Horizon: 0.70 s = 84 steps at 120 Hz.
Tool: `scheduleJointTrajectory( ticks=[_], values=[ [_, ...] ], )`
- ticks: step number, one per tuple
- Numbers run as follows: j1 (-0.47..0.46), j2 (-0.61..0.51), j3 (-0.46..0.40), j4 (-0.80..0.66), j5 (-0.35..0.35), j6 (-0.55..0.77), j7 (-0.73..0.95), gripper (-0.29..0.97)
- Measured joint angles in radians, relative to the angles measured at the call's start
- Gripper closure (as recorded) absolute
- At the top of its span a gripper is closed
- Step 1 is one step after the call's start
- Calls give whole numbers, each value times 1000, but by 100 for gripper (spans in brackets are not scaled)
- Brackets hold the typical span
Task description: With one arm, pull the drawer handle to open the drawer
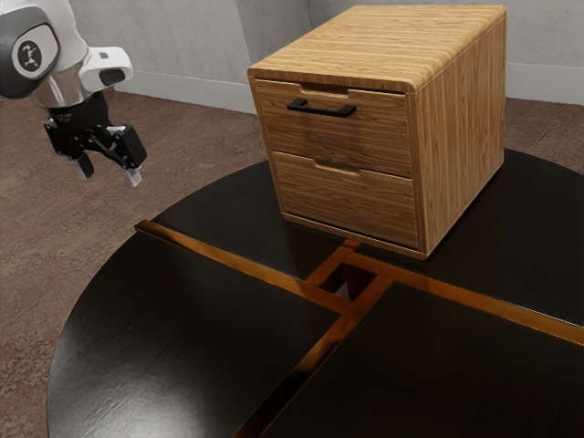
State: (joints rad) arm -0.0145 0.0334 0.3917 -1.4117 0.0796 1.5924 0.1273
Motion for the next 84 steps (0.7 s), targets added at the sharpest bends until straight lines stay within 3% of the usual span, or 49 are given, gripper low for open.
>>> scheduleJointTrajectory(
  ticks=[32,52,84],
  values=[
    [-174,-7,-1,37,-2,-5,20,0],
    [-260,-51,-28,149,74,-34,18,0],
    [-356,-41,-46,157,101,-51,14,0]
  ],
)
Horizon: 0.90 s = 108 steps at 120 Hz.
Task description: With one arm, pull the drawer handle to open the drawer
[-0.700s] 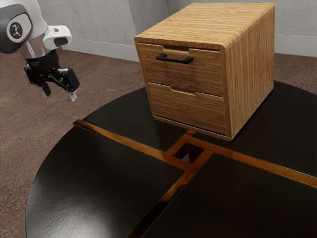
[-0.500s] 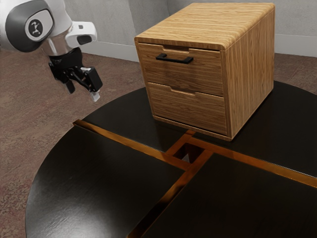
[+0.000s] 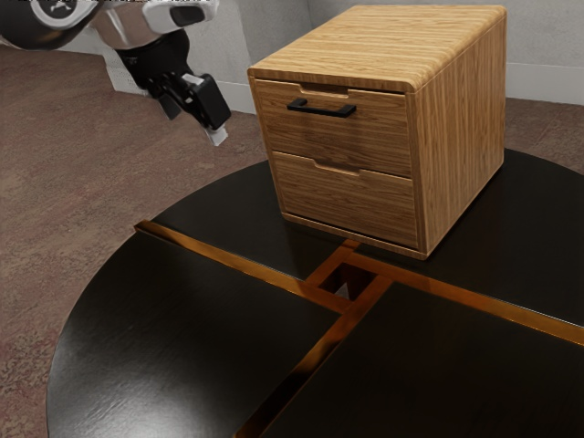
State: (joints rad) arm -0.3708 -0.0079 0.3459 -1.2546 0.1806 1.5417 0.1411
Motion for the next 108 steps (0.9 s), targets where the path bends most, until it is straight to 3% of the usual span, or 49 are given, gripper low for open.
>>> scheduleJointTrajectory(
  ticks=[27,59,75,108],
  values=[
    [-20,46,7,-4,3,-3,-3,0],
    [190,56,11,-11,-1,-1,-4,0],
    [216,44,11,-18,-1,-2,-3,0],
    [121,-304,-13,-424,7,-7,-5,0]
  ],
)
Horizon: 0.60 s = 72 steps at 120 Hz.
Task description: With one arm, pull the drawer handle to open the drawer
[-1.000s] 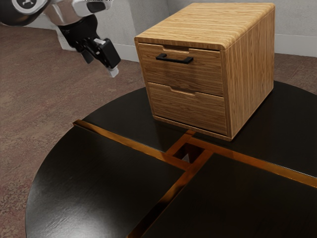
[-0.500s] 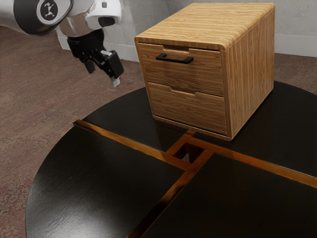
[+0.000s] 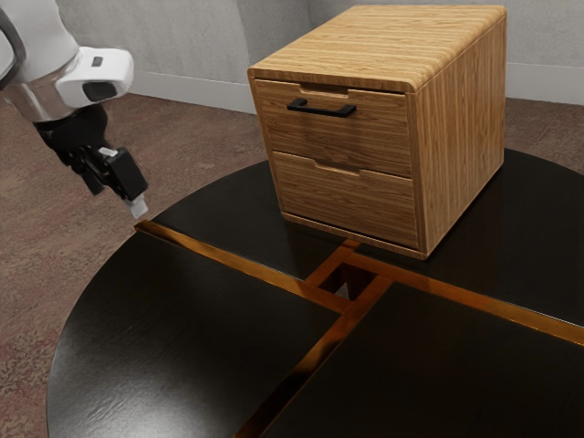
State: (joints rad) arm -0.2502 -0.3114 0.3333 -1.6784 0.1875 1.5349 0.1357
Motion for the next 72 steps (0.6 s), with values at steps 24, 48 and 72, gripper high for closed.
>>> scheduleJointTrajectory(
  ticks=[24,48,72],
  values=[
    [-75,-83,-23,-124,-21,57,65,0],
    [-179,-100,-119,-106,82,117,277,0],
    [-191,-165,-97,-186,95,134,453,0]
  ],
)
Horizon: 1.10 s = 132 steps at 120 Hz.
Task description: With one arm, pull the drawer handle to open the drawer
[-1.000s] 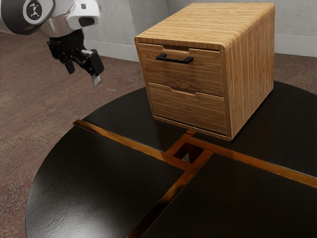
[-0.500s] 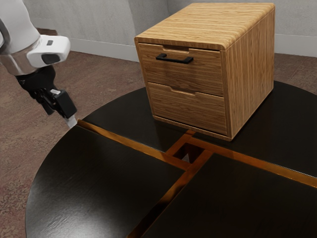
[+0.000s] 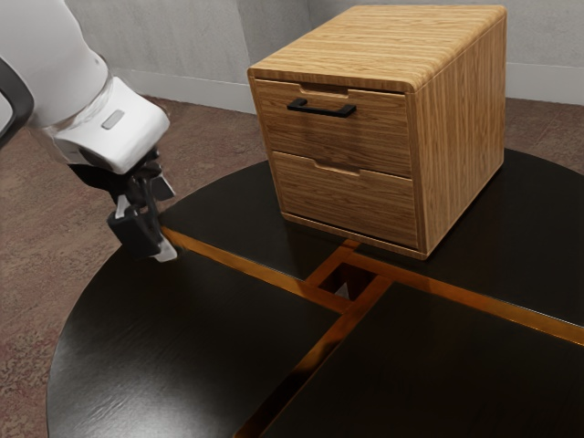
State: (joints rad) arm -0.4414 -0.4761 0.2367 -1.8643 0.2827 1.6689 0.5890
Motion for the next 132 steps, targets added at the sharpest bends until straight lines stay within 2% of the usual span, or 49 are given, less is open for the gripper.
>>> scheduleJointTrajectory(
  ticks=[18,53,98,132],
  values=[
    [77,-15,0,-38,6,36,181,0],
    [78,8,17,-111,-63,264,457,0],
    [69,171,64,-3,-162,511,661,0],
    [77,259,64,54,-205,588,750,0]
  ],
)
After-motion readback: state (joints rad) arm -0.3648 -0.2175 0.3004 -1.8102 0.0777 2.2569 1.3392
